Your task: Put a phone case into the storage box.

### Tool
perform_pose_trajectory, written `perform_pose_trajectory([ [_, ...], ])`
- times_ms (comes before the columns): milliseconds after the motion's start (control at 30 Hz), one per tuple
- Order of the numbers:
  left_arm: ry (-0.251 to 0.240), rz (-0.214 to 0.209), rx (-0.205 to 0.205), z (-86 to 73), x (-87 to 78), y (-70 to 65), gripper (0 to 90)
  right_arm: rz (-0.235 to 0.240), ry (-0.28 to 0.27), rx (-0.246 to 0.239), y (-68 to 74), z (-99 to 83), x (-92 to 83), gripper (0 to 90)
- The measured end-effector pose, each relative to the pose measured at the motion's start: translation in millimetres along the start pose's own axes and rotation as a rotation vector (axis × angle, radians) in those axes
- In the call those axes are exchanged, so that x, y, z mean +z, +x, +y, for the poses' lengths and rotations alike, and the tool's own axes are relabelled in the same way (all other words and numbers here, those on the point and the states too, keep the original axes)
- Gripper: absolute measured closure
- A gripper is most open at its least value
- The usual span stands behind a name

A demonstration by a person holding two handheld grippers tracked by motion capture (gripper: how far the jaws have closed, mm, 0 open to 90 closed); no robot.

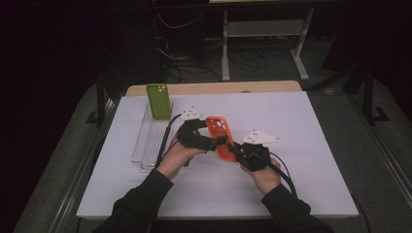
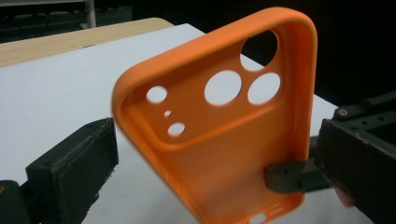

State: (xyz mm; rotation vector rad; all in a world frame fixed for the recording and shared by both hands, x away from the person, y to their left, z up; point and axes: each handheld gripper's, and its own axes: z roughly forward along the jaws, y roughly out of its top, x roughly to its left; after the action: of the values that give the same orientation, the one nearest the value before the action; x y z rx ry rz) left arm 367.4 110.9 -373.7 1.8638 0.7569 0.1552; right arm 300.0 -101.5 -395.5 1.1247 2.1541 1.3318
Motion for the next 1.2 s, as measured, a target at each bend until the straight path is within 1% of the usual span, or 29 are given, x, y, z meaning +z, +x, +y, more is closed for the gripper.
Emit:
perform_pose_trajectory([
  [33,-0.009,-0.003,0.001,-0.4,1.1,-0.3,0.0,-0.002,-0.003,-0.007,0.6,-0.2,0.8,81.9],
  [100,0.003,-0.009,0.003,-0.5,1.4,-1.3,0.0,-0.001,0.001,-0.011,2.1,-0.8,2.1,81.9],
  [133,-0.003,-0.015,0.005,-0.9,2.2,-1.9,0.0,0.001,0.006,-0.002,3.9,-1.0,2.8,81.9],
  [167,-0.003,-0.013,-0.001,-1.1,2.6,-3.3,0.0,0.002,0.006,-0.005,4.7,-1.1,3.5,81.9],
  [200,-0.005,-0.006,0.009,-1.2,2.4,-3.7,0.0,0.002,0.010,-0.003,5.9,-1.4,4.1,81.9],
  [233,-0.014,-0.005,0.004,-1.1,2.3,-4.2,0.0,-0.001,0.003,-0.016,5.7,-1.5,5.0,81.9],
  [267,-0.016,-0.003,0.003,-0.9,2.0,-4.2,0.0,-0.002,0.011,-0.013,6.7,-1.6,5.3,81.9],
  [300,-0.011,0.002,0.005,-0.6,1.2,-4.0,0.0,-0.005,0.008,-0.027,6.7,-1.9,6.1,81.9],
  [433,-0.016,0.009,0.002,-0.8,0.8,-4.1,0.0,-0.005,0.017,-0.025,11.5,-2.5,8.0,81.8],
  [467,-0.020,0.015,-0.004,-0.9,0.0,-4.4,1.1,-0.007,0.017,-0.032,11.7,-2.7,8.5,81.8],
  [500,-0.025,0.019,-0.002,-0.8,-1.0,-3.7,3.4,-0.010,0.019,-0.035,12.1,-2.9,8.6,81.8],
  [567,-0.039,0.014,-0.017,-0.7,-1.5,-3.1,5.3,-0.012,0.014,-0.042,12.4,-2.8,9.2,81.8],
  [667,-0.041,0.014,-0.024,-0.5,-1.9,-3.0,7.0,-0.018,0.019,-0.055,13.8,-3.3,9.6,81.7],
  [700,-0.041,0.013,-0.025,-0.4,-1.8,-3.1,6.9,-0.021,0.018,-0.069,14.0,-3.5,10.1,81.7],
  [767,-0.038,0.013,-0.027,-0.3,-2.0,-2.8,7.1,-0.023,0.024,-0.065,16.5,-3.9,11.0,81.6],
  [867,-0.071,0.012,-0.059,-0.6,-1.2,-3.5,10.2,-0.029,0.024,-0.086,18.1,-4.9,12.9,81.5],
  [900,-0.059,0.011,-0.051,-0.5,-2.5,-2.1,11.5,-0.028,0.030,-0.080,19.8,-5.2,13.0,81.5],
  [933,-0.064,0.007,-0.056,-0.8,-2.4,-1.7,12.1,-0.028,0.032,-0.082,20.2,-5.4,13.3,81.5],
  [967,-0.076,0.000,-0.070,-0.7,-2.1,-2.4,13.1,-0.028,0.035,-0.080,20.7,-5.6,13.6,81.5],
  [1000,-0.070,-0.001,-0.063,-0.9,-2.5,-1.9,13.5,-0.030,0.035,-0.083,20.7,-5.9,14.0,81.5],
  [1033,-0.074,-0.003,-0.062,-1.3,-2.6,-2.2,13.6,-0.033,0.033,-0.091,20.6,-6.1,14.4,81.5],
  [1067,-0.064,-0.001,-0.038,-1.5,-3.4,-1.0,13.8,-0.033,0.034,-0.091,20.8,-6.2,14.5,81.4],
  [1100,-0.057,0.001,-0.037,-1.5,-3.8,-1.2,13.9,-0.033,0.035,-0.092,21.0,-6.3,14.6,81.3],
  [1167,-0.071,-0.003,-0.055,-1.6,-2.7,-2.1,14.6,-0.031,0.039,-0.092,21.4,-6.7,14.8,80.6],
  [1200,-0.063,-0.004,-0.056,-1.3,-3.4,-1.7,14.8,-0.030,0.039,-0.093,21.1,-6.7,15.1,79.5],
])
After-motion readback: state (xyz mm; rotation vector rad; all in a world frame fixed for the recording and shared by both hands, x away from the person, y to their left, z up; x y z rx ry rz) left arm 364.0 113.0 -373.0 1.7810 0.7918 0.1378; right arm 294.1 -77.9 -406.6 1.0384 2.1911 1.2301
